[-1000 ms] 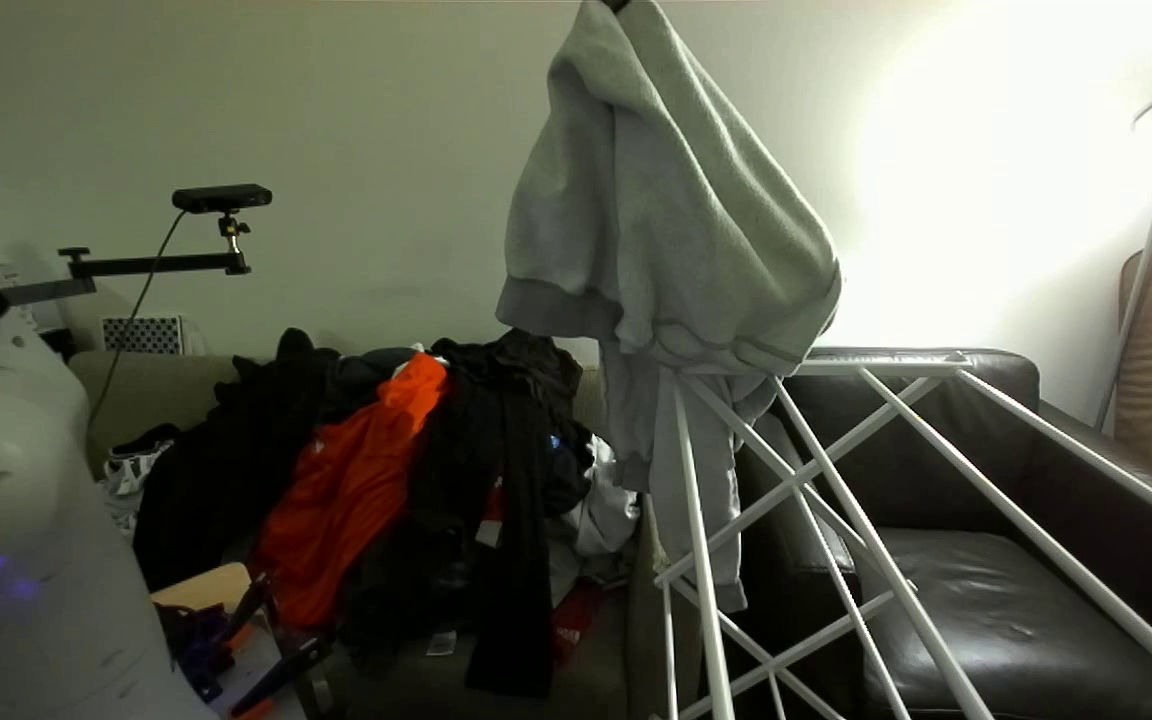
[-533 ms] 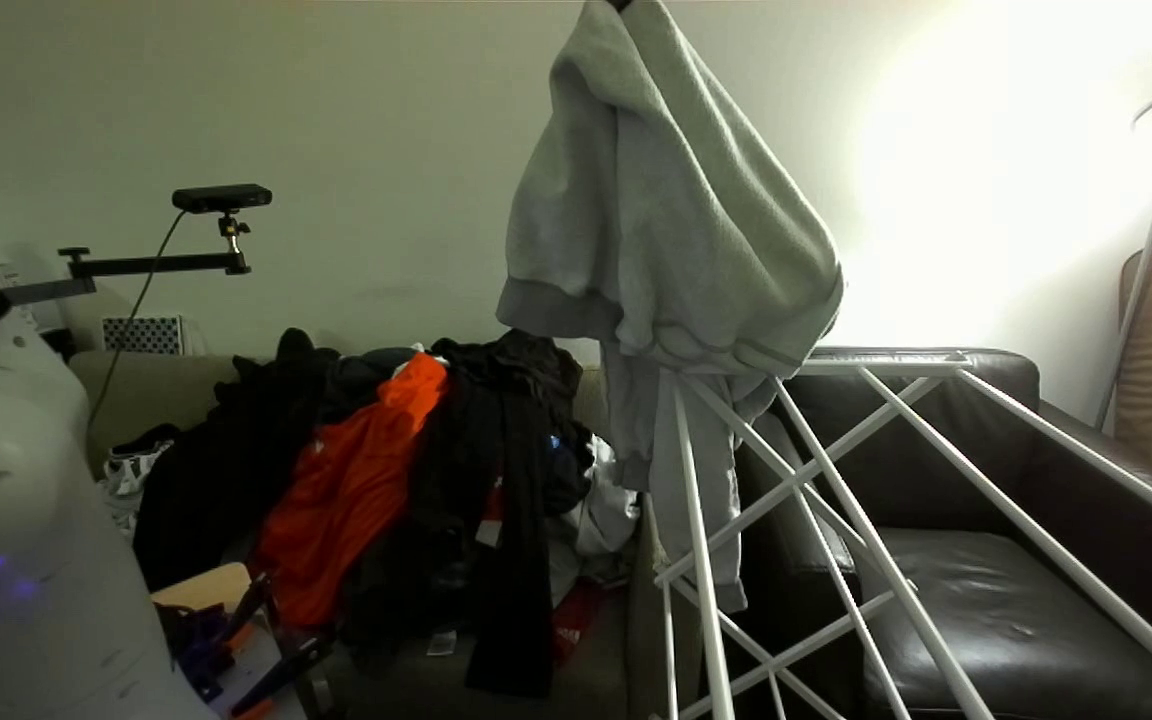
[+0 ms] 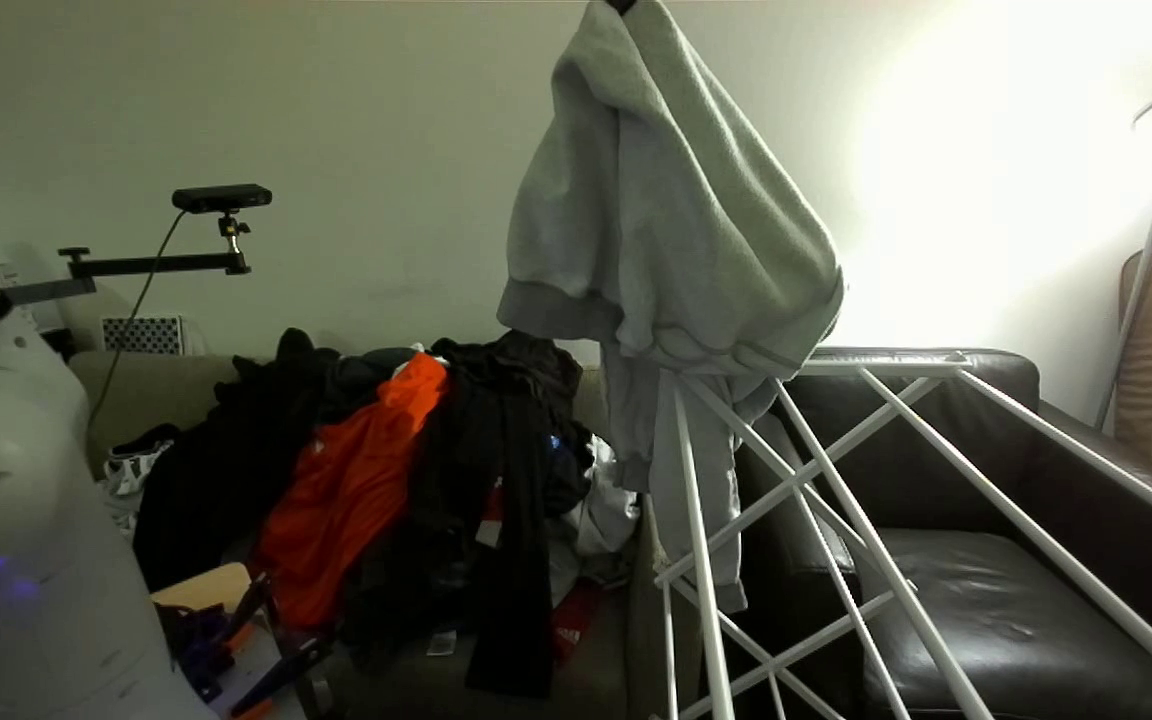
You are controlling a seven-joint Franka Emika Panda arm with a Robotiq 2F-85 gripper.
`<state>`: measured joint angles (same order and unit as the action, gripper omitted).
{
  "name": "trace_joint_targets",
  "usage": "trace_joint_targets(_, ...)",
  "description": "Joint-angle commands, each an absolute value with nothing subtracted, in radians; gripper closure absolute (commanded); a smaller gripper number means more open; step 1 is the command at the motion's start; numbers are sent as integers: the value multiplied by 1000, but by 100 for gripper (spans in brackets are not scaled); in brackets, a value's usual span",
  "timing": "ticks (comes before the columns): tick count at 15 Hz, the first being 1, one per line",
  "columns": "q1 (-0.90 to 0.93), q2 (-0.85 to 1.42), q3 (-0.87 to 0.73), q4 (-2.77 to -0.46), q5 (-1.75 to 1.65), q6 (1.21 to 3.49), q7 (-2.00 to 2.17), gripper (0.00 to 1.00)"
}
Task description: Put the white jersey on the cloth hanger
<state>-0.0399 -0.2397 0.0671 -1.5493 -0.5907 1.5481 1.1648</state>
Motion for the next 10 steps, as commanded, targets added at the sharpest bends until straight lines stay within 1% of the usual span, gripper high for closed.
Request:
trace_joint_targets(1, -70, -142, 25, -1454, -591, 1638, 1117, 97)
trace_joint_targets(6, -60, 2, -11, -1355, -579, 1686, 1145, 97)
trace_joint_targets(10, -55, 66, -19, -1299, -579, 1701, 1129, 97)
